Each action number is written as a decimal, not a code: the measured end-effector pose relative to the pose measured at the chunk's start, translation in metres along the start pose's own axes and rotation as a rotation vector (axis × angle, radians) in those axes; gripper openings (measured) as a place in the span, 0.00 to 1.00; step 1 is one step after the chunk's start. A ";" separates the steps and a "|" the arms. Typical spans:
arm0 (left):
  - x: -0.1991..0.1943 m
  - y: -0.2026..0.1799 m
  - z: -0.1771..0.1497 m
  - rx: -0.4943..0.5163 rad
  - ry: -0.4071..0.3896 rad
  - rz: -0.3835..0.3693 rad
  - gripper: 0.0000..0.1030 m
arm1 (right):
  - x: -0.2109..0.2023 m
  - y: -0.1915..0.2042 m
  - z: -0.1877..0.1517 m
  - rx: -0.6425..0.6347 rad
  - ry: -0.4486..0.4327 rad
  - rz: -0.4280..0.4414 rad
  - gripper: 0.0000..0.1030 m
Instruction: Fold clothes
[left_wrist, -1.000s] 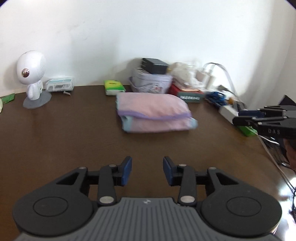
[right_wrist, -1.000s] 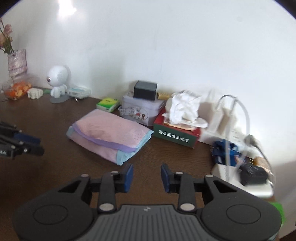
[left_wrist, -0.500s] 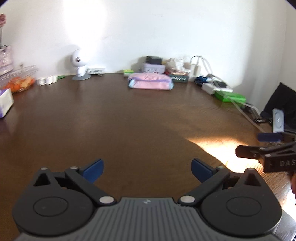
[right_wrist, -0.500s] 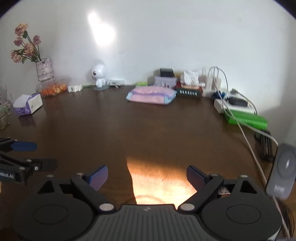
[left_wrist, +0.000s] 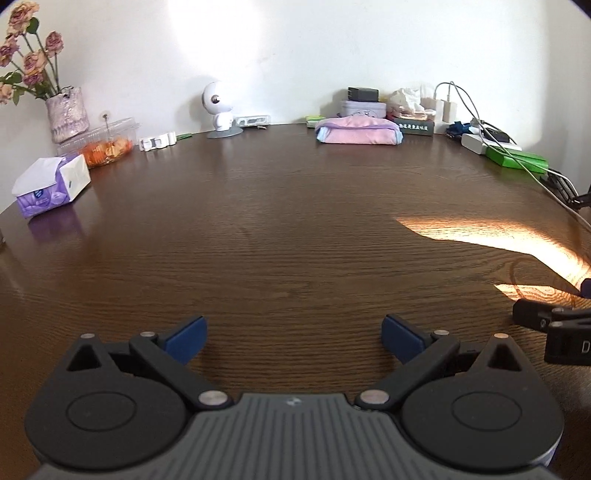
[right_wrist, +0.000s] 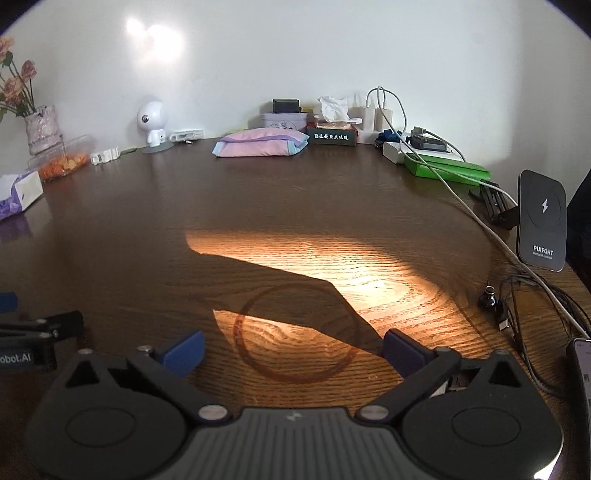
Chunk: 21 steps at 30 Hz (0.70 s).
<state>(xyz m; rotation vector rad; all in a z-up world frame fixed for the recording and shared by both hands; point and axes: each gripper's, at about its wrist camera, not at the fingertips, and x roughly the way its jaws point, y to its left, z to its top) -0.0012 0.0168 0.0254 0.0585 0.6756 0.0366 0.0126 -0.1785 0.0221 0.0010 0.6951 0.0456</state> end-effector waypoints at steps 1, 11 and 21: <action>-0.001 -0.002 -0.001 0.010 -0.005 0.001 1.00 | 0.000 0.002 0.000 0.005 0.001 -0.005 1.00; 0.000 -0.003 -0.002 -0.025 0.008 -0.058 1.00 | -0.006 0.018 -0.005 0.008 -0.018 -0.012 1.00; -0.006 -0.004 -0.005 -0.051 0.002 -0.034 1.00 | -0.004 0.018 -0.005 0.000 -0.017 0.000 1.00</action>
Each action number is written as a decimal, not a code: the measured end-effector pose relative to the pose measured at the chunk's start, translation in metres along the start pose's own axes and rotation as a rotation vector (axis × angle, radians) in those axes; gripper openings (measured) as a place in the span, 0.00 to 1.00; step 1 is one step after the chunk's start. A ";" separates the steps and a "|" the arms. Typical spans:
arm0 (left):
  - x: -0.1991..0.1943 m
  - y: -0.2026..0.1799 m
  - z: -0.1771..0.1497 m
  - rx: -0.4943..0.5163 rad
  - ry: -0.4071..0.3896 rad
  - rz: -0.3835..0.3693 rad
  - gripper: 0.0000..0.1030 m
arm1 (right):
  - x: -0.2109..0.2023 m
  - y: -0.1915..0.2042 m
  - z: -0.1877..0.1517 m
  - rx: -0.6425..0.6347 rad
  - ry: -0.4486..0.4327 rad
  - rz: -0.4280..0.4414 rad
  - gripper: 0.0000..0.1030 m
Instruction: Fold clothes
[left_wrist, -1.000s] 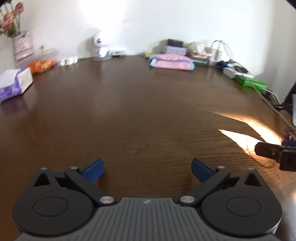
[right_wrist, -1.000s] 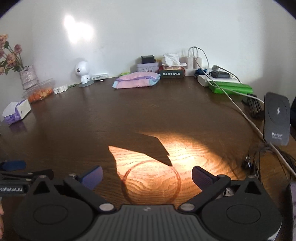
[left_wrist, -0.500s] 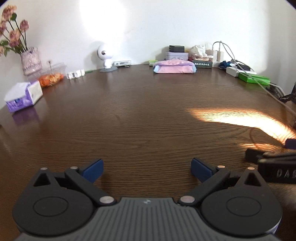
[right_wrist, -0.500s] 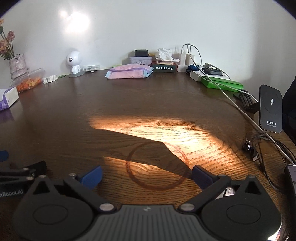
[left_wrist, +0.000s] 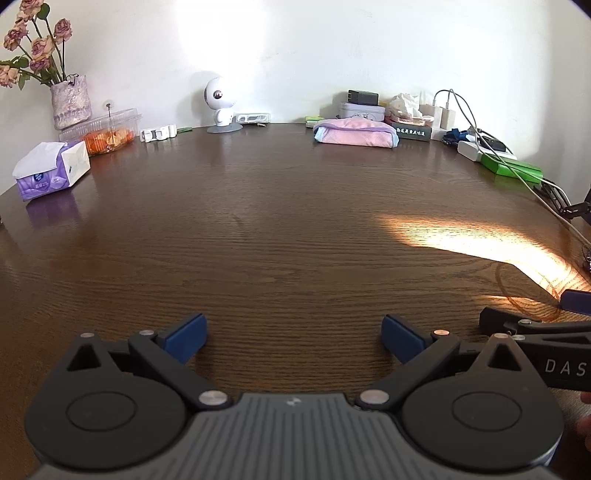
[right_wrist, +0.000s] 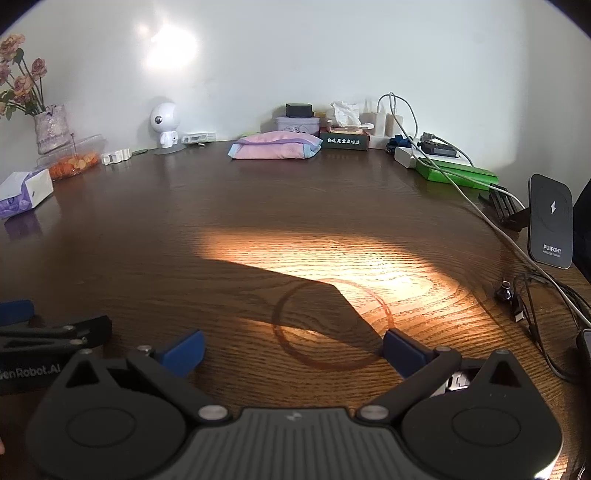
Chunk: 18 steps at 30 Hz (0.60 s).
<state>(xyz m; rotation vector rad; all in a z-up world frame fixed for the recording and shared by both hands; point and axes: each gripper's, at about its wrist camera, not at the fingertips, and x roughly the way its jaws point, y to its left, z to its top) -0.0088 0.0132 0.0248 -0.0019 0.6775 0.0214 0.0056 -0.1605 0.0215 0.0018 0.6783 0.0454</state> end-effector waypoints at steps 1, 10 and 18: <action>0.000 0.000 0.000 0.000 0.000 0.000 1.00 | 0.000 0.000 0.000 0.000 0.000 0.000 1.00; -0.001 0.002 0.000 0.004 0.000 -0.006 1.00 | 0.000 -0.001 -0.001 0.001 -0.001 0.001 1.00; -0.001 0.001 0.000 0.004 0.000 -0.005 1.00 | 0.001 -0.001 -0.002 0.002 -0.001 0.000 1.00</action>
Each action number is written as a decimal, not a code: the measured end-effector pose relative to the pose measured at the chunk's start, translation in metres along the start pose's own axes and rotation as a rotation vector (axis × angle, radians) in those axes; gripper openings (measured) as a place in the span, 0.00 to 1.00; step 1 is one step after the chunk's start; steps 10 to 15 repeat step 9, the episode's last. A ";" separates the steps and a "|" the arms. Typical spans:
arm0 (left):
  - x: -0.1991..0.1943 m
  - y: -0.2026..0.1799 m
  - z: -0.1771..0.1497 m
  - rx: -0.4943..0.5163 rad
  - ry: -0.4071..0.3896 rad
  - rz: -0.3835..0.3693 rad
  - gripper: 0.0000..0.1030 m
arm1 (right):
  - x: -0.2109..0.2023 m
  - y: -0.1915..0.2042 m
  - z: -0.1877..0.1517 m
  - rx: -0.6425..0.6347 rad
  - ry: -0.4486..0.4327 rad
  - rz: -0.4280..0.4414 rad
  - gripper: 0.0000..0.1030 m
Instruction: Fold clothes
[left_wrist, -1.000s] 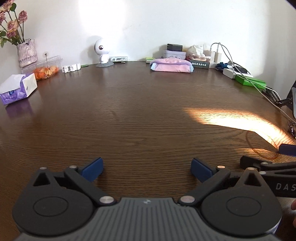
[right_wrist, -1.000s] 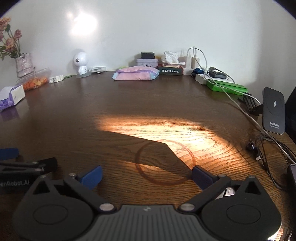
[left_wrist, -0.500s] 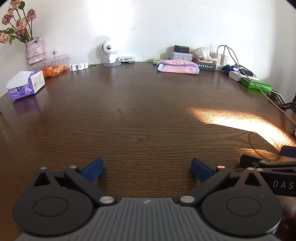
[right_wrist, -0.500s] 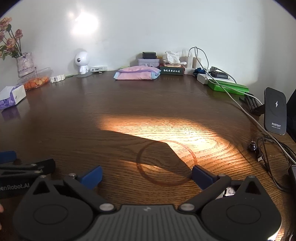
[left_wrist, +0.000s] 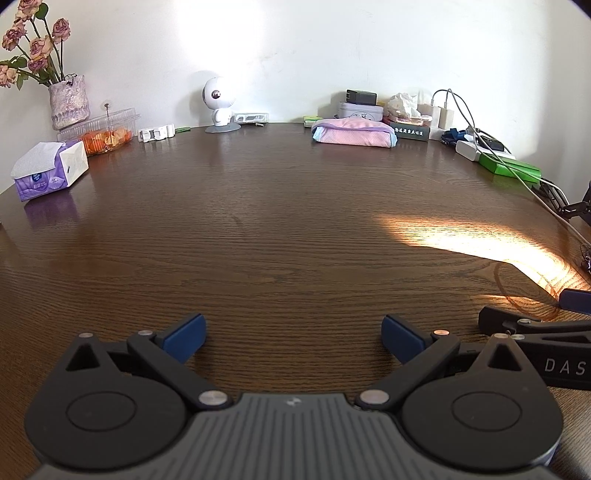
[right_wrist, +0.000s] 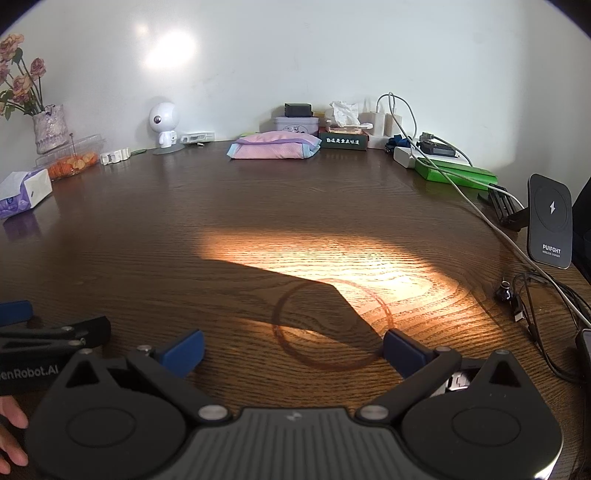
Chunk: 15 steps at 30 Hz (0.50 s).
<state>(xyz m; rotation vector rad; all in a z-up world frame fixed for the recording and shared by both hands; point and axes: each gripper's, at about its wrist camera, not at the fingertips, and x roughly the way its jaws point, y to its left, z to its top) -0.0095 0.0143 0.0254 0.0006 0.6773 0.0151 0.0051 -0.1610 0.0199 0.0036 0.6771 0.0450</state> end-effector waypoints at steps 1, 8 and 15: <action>0.000 0.000 0.000 0.000 0.000 0.000 1.00 | 0.000 0.000 0.000 0.000 0.000 0.000 1.00; 0.001 0.000 0.001 -0.007 0.000 0.006 1.00 | 0.000 -0.002 0.000 -0.001 0.000 0.001 1.00; 0.001 0.000 0.001 -0.006 0.000 0.007 1.00 | 0.000 -0.001 0.000 0.000 0.000 0.001 1.00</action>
